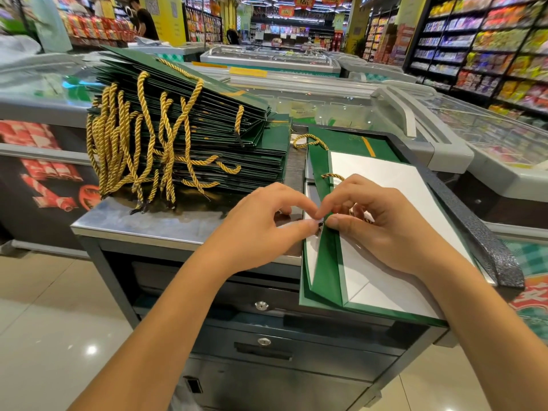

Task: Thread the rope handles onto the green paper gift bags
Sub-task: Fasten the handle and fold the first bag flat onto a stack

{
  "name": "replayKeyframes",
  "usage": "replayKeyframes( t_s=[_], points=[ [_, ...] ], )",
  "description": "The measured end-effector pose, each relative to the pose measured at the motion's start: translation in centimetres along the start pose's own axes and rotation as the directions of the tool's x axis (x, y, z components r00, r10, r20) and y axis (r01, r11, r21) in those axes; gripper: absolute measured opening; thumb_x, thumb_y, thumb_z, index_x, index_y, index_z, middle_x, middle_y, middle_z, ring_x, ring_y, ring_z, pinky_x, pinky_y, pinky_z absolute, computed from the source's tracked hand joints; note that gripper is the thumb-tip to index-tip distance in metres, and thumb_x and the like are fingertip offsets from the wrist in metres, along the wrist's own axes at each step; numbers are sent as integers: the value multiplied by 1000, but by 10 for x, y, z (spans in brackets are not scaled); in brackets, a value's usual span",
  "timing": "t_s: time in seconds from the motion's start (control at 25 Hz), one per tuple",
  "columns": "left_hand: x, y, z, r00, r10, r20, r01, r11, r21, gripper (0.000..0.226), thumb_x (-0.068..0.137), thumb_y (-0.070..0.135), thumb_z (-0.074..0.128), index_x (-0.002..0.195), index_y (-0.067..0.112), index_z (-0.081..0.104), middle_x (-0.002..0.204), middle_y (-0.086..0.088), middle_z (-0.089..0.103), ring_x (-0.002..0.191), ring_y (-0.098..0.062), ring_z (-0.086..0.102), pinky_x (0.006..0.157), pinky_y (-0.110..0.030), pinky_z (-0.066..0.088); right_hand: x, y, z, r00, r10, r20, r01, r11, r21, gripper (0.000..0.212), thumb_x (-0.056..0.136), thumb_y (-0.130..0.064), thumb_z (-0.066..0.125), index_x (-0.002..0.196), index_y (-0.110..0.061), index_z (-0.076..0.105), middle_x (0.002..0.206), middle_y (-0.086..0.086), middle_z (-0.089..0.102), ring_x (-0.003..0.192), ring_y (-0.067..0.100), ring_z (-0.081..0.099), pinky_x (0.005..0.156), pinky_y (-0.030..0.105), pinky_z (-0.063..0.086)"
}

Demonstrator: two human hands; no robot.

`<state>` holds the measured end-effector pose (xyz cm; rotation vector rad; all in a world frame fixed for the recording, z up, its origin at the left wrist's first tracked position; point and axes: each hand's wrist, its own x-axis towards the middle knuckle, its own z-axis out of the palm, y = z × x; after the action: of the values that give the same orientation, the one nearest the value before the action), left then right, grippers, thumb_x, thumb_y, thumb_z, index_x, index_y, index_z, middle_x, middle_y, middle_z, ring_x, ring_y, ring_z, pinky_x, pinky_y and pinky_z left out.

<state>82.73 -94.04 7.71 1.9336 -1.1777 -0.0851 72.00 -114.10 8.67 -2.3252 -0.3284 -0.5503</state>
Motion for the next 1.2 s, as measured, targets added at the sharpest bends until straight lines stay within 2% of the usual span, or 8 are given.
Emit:
replayKeyframes(
  t_s=[0.2,0.36,0.56,0.72,0.92,1.0,1.08,1.2],
  points=[
    [7,2,-1,999,-34,41,35,999,-25,6,94,27,69,88,29,71,109,9,62,95,-7,62,81,-27,49,0,-3,1,1000,-3,-8,3,1000,-12,25,90,-3,72,99,-27,74,97,8,59,83,18,55,68,24,42],
    [4,4,-4,981,-192,-5,187,963,-193,12,106,24,47,101,19,57,105,-1,66,79,-23,69,67,-42,59,-2,-4,3,999,4,-32,-4,1000,-7,25,91,-6,71,100,-30,73,97,5,57,89,19,55,68,27,42],
    [8,1,-7,963,-234,-132,172,914,-367,16,108,19,35,99,21,48,112,-8,71,99,-17,71,75,-35,55,-3,-6,3,999,46,-30,-45,999,21,27,93,-7,70,102,-31,76,100,0,58,95,16,57,68,18,39],
    [5,-2,-8,982,-154,-112,122,961,-247,28,102,23,42,124,31,57,124,6,63,115,-7,59,98,-37,50,-1,-6,2,995,96,-21,-95,995,35,30,94,-6,69,113,-28,75,106,-3,62,101,13,58,75,14,41],
    [-1,-2,-7,995,-52,82,36,980,194,60,79,68,62,134,44,57,135,28,54,131,1,42,115,-40,31,-1,0,-3,905,180,-386,-171,984,57,31,92,-4,68,111,-28,73,109,-5,69,101,11,63,80,29,47],
    [0,-1,-7,991,-81,104,58,976,208,74,71,75,61,137,43,56,137,26,54,132,-4,41,115,-44,34,-1,-1,-2,857,209,-470,-205,977,62,21,90,-9,71,104,-25,73,100,-2,68,87,10,62,72,26,47],
    [1,0,-8,992,-86,97,67,980,189,79,67,80,60,137,43,56,136,25,55,131,-4,42,113,-43,38,1,-7,-2,817,191,-545,-269,961,-66,5,89,-22,74,92,-21,71,84,-2,65,73,13,57,64,27,44],
    [0,2,-7,992,-75,104,49,970,236,74,73,77,64,138,43,55,135,27,54,131,-2,39,114,-42,35,3,-18,-6,832,360,-421,-534,723,-437,47,87,-60,63,75,-15,66,70,2,63,68,22,60,60,35,44]
  ],
)
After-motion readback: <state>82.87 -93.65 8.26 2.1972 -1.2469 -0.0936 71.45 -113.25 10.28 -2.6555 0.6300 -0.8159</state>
